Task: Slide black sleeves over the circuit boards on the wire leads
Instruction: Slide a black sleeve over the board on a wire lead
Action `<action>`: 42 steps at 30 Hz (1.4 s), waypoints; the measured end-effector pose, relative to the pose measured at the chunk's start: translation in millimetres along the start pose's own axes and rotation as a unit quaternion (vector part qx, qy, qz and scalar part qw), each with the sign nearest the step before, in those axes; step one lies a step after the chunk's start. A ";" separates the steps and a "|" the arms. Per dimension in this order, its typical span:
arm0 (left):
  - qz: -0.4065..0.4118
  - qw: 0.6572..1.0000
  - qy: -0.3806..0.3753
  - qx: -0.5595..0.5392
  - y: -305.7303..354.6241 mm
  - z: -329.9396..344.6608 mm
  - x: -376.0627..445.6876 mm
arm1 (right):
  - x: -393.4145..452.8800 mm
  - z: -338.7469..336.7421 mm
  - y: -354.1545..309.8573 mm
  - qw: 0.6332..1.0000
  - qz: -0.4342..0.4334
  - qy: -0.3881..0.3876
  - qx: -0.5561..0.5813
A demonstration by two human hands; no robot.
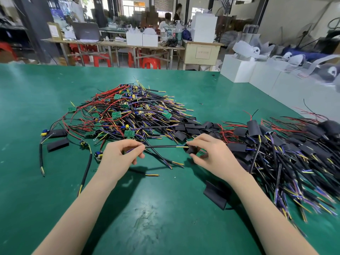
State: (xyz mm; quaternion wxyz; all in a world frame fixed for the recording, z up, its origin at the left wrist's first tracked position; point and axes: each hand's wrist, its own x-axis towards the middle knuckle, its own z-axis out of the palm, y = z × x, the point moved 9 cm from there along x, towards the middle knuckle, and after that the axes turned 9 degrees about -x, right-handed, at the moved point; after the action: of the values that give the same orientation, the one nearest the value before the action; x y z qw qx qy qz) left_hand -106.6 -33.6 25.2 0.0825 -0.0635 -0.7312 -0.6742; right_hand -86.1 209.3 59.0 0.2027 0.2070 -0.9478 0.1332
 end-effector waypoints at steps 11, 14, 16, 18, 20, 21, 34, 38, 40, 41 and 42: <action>0.007 0.999 -0.001 0.040 -2.0 0.0 1.0 | -2.8 -8.1 -4.7 0.999 -0.003 0.008 0.042; 0.024 0.998 -0.026 0.059 2.8 7.6 -1.1 | -2.8 -11.5 -13.6 0.999 -0.025 0.032 -0.030; 0.038 0.996 -0.040 0.074 6.0 13.9 -3.6 | -1.3 -10.1 -21.1 0.996 -0.051 0.033 -0.070; 0.051 0.994 -0.040 0.086 8.8 17.1 -5.4 | 0.2 -7.2 -26.1 0.993 -0.069 0.024 -0.093; 0.063 0.993 -0.033 0.090 11.6 17.4 -6.0 | 0.7 -5.6 -29.0 0.992 -0.079 0.019 -0.098; 0.068 0.994 -0.029 0.086 13.2 17.0 -6.0 | 0.5 -5.7 -29.5 0.992 -0.078 0.018 -0.096; 0.134 0.980 -0.084 0.120 32.2 49.1 -26.5 | -1.2 -5.6 -46.5 0.998 -0.064 -0.029 0.000; 0.100 0.973 -0.184 0.097 23.3 75.0 -35.7 | 0.1 -11.3 -61.1 0.996 -0.082 0.016 -0.009; 0.077 0.967 -0.227 0.092 17.8 79.6 -37.2 | -0.2 -19.2 -58.0 0.996 -0.074 0.045 -0.002; 0.073 0.963 -0.238 0.100 16.2 78.4 -37.1 | -0.7 -23.7 -54.2 0.996 -0.065 0.060 0.002; 0.075 0.961 -0.241 0.117 15.6 75.5 -36.0 | -1.2 -27.7 -49.8 0.996 -0.056 0.072 0.005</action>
State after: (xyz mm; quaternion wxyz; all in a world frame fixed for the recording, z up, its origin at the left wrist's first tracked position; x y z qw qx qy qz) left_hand -70.8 43.5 27.2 -0.0385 -0.2686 -0.7963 -0.5407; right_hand -53.8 175.3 91.3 0.2763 0.2507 -0.9171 0.1408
